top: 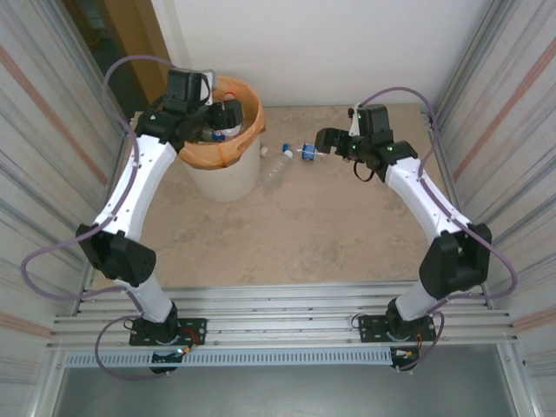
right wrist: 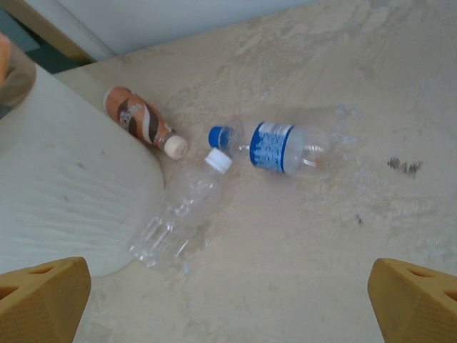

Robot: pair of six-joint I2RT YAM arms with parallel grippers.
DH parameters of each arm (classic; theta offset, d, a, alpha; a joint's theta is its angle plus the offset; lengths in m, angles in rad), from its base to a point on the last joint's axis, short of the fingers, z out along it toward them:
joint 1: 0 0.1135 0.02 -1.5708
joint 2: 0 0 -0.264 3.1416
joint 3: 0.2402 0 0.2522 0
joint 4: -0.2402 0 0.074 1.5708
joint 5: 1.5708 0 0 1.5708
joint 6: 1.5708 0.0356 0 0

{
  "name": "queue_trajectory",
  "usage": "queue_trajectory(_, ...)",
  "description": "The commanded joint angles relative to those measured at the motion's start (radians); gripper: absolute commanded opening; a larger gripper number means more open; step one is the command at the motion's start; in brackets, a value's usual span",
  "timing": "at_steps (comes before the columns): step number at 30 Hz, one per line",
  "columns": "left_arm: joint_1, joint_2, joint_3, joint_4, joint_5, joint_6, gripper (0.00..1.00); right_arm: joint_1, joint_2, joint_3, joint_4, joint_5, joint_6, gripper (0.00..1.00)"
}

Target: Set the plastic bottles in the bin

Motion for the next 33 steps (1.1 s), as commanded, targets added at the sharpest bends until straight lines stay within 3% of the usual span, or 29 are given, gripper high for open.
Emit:
queue_trajectory(1,-0.001,-0.094,-0.027,0.046,-0.026,-0.004,0.83,-0.035,0.101,0.095,-0.019,-0.109,-0.082,0.98)
queue_trajectory(12,-0.054,-0.317,-0.265,0.174,-0.038,-0.016,0.99,-0.081,0.496,0.501,-0.092,-0.260,-0.197,0.98)
queue_trajectory(22,-0.124,-0.521,-0.526,0.287,-0.089,-0.051,0.99,-0.096,0.826,0.887,-0.212,-0.332,-0.234,0.98)
queue_trajectory(33,-0.136,-0.595,-0.616,0.313,-0.102,-0.063,0.99,-0.097,1.005,1.015,-0.199,-0.381,-0.196,0.98)
